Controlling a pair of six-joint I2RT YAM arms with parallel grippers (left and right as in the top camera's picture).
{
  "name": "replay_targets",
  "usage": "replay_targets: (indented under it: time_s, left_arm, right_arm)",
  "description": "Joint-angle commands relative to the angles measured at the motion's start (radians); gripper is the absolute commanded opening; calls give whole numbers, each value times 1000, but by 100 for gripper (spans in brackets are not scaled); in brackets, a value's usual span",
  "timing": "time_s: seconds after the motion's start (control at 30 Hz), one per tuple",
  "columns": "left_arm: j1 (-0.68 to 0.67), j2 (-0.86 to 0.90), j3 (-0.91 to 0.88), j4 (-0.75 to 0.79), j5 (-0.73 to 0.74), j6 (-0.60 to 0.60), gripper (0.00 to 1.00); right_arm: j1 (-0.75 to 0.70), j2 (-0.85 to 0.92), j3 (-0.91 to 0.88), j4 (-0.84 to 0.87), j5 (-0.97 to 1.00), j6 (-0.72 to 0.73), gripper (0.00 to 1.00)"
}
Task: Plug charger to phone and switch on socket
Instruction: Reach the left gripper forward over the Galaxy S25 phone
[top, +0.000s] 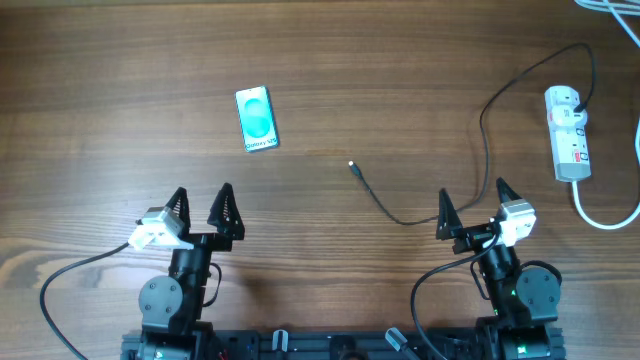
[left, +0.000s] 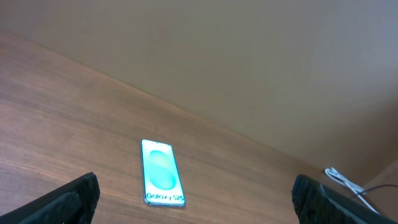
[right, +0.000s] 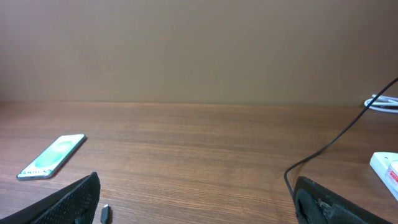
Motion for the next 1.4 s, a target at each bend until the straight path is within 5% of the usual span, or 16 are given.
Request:
replay_targets:
  time_s: [0.0, 0.2, 0.6, 1.1, 1.13, 1.2, 1.23, 1.3, 1.37]
  left_arm:
    - [8, -2, 92, -93, 40, 16, 100]
    - [8, 176, 502, -451, 40, 69, 100]
    - [7, 1128, 1530, -1277, 40, 150, 100]
    - [7, 1585, 1569, -1284, 41, 146, 100]
    - [7, 1593, 1568, -1284, 41, 146, 97]
    - [7, 1609, 1568, -1284, 40, 145, 75]
    - [7, 1618, 1568, -1284, 40, 137, 47]
    - [7, 1625, 1568, -1282, 40, 114, 11]
    - [7, 1628, 1568, -1274, 40, 79, 4]
  right_arm:
    - [4, -5, -1, 3, 10, -11, 100]
    - [4, -5, -1, 3, 10, -11, 100]
    - [4, -5, -1, 3, 11, -11, 100]
    - [4, -5, -1, 3, 10, -11, 100]
    - [4, -5, -1, 3, 10, -11, 100]
    - [4, -5, -1, 3, 10, -11, 100]
    - [4, -5, -1, 3, 10, -11, 100]
    - [4, -5, -1, 3, 10, -11, 100]
    - [4, -5, -1, 2, 10, -11, 100]
